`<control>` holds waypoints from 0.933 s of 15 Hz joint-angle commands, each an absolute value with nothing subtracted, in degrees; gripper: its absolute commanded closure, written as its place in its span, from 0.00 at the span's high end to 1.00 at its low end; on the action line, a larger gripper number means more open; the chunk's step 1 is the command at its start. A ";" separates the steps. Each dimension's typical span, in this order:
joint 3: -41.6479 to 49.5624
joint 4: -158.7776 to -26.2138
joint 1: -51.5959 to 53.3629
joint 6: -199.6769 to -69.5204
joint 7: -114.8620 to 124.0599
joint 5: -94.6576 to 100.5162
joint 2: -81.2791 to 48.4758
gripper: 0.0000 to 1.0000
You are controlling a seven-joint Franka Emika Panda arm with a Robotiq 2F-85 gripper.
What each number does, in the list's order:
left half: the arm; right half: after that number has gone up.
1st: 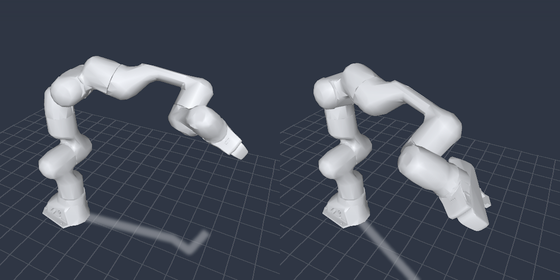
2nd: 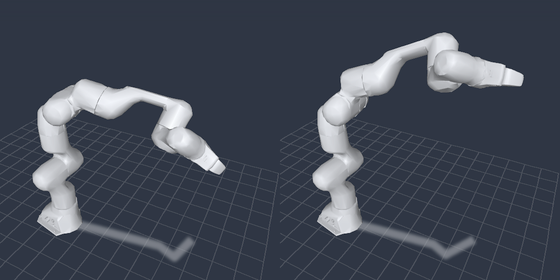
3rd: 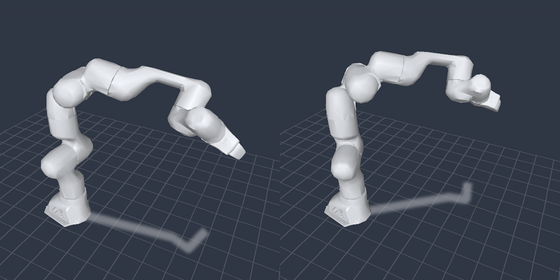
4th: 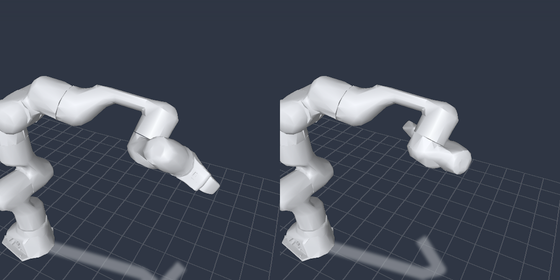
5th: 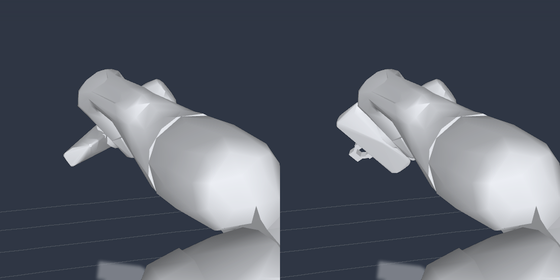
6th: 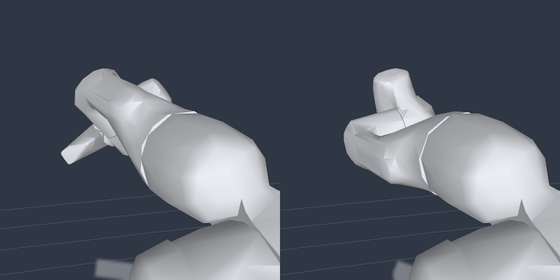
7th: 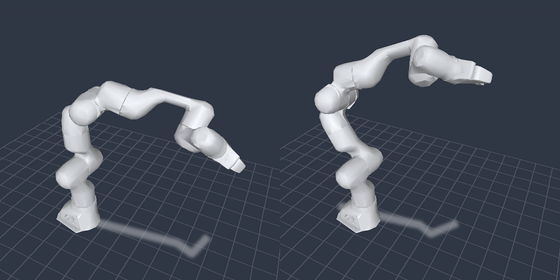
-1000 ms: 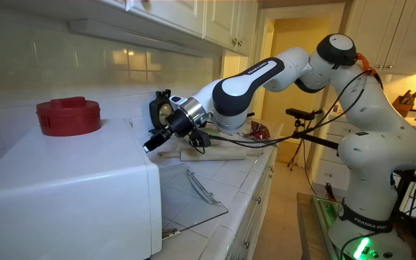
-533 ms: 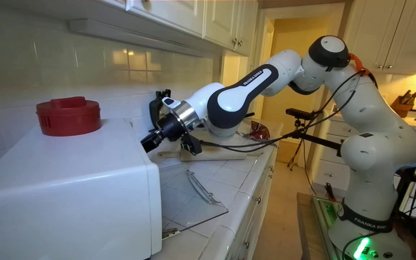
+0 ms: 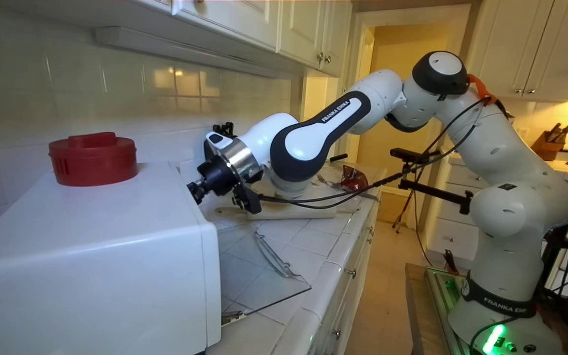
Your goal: Open the oven and put the green packet into it
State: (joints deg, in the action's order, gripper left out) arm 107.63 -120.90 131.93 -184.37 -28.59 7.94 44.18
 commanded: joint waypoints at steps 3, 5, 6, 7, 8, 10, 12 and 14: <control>106.44 -124.16 129.03 -184.29 -22.50 8.84 41.65 0.67; 104.58 -128.34 125.58 -187.26 -19.97 8.07 39.56 0.81; 103.23 -129.95 123.79 -188.28 -19.36 8.16 39.70 0.88; 102.32 -131.45 122.26 -189.41 -18.51 7.97 39.07 0.95; 101.33 -132.88 120.62 -190.33 -17.99 7.98 38.45 0.99; 99.48 -135.71 117.60 -191.62 -16.36 7.22 35.95 1.00; 97.38 -139.12 114.01 -192.99 -13.63 5.52 31.64 1.00; 94.12 -142.71 109.34 -193.76 -10.26 3.43 26.56 1.00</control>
